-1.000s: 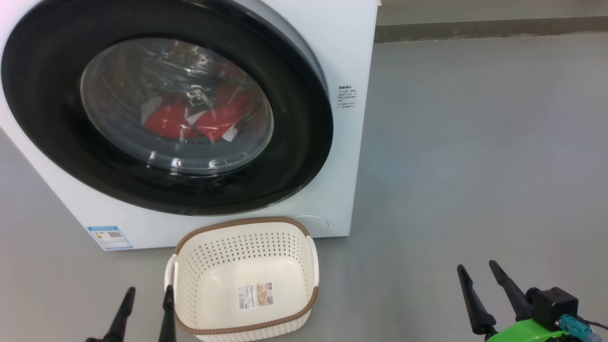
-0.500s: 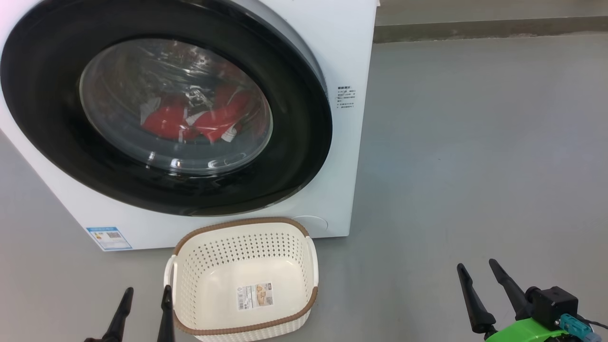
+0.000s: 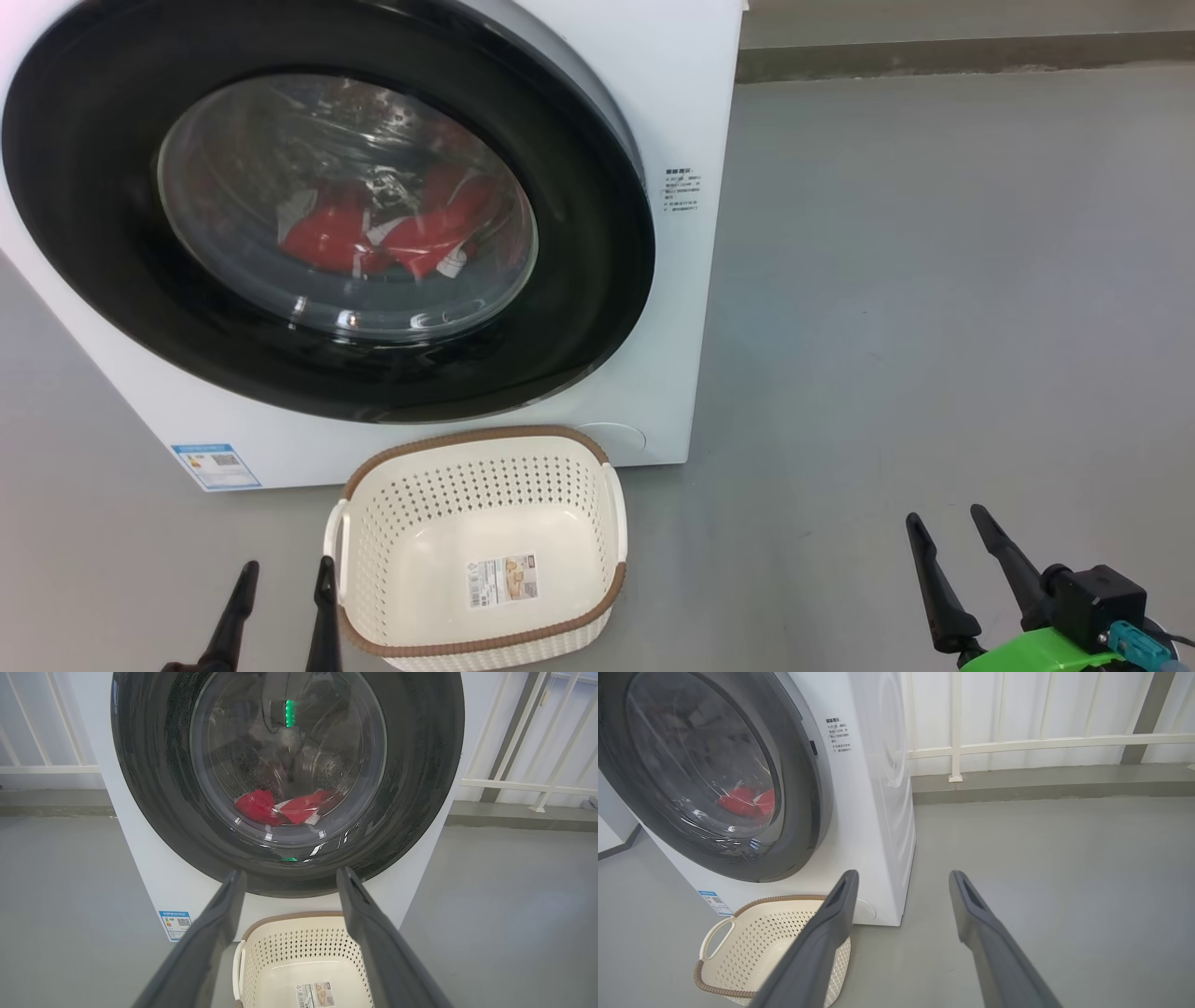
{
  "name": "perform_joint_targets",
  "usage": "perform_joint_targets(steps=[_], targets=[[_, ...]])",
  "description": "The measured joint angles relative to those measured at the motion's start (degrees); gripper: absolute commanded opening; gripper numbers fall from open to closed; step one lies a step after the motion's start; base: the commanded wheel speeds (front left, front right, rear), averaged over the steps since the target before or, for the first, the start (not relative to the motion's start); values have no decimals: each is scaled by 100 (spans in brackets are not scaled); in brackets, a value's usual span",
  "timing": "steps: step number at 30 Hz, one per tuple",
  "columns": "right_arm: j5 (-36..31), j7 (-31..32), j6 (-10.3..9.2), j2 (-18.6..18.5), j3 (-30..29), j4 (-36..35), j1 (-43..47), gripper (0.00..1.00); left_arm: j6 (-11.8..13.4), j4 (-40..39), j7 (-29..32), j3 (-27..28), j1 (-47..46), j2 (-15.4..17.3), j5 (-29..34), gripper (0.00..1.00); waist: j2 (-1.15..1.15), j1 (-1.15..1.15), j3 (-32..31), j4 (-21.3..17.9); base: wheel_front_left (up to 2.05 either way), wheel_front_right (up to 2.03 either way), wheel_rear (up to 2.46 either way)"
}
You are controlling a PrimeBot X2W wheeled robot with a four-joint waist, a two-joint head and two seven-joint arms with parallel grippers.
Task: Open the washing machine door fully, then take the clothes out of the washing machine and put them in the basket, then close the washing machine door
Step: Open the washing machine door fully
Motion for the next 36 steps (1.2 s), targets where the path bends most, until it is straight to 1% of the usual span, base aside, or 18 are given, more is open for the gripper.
perform_joint_targets(steps=[10,11,12,13,17,26,30,33,36], targets=[[11,-1,0,21,-18,-4,-2,100,1,-33,0,-15,0,1,-4,100,0,0,2,28,0,0,0],[34,-1,0,27,-16,-4,-3,50,1,-33,0,-20,0,1,-4,100,0,0,3,34,0,0,0],[99,-1,0,40,-15,-4,-6,16,1,-33,0,-23,0,1,-5,100,0,0,4,42,0,0,0],[169,-1,0,59,-12,-5,-10,0,1,-33,0,-27,0,1,-5,100,0,1,8,49,0,0,0],[609,-1,0,96,56,-13,-180,0,1,-34,0,-70,-2,1,-7,100,0,0,36,87,0,0,0],[1573,-2,0,111,275,-25,-1410,0,0,-85,0,-223,-131,2,-13,100,0,0,265,206,0,0,0],[1903,-2,0,19,367,63,-2139,0,-1,-153,0,-294,-354,2,-13,100,0,0,468,305,0,0,0],[1954,-20,0,-141,402,190,-2618,0,-2,-169,0,-359,-485,1,-13,100,0,0,632,409,0,0,0],[2196,-43,0,-299,500,372,-3060,0,-2,-187,0,-412,-632,0,-54,100,0,0,796,526,0,0,0]])
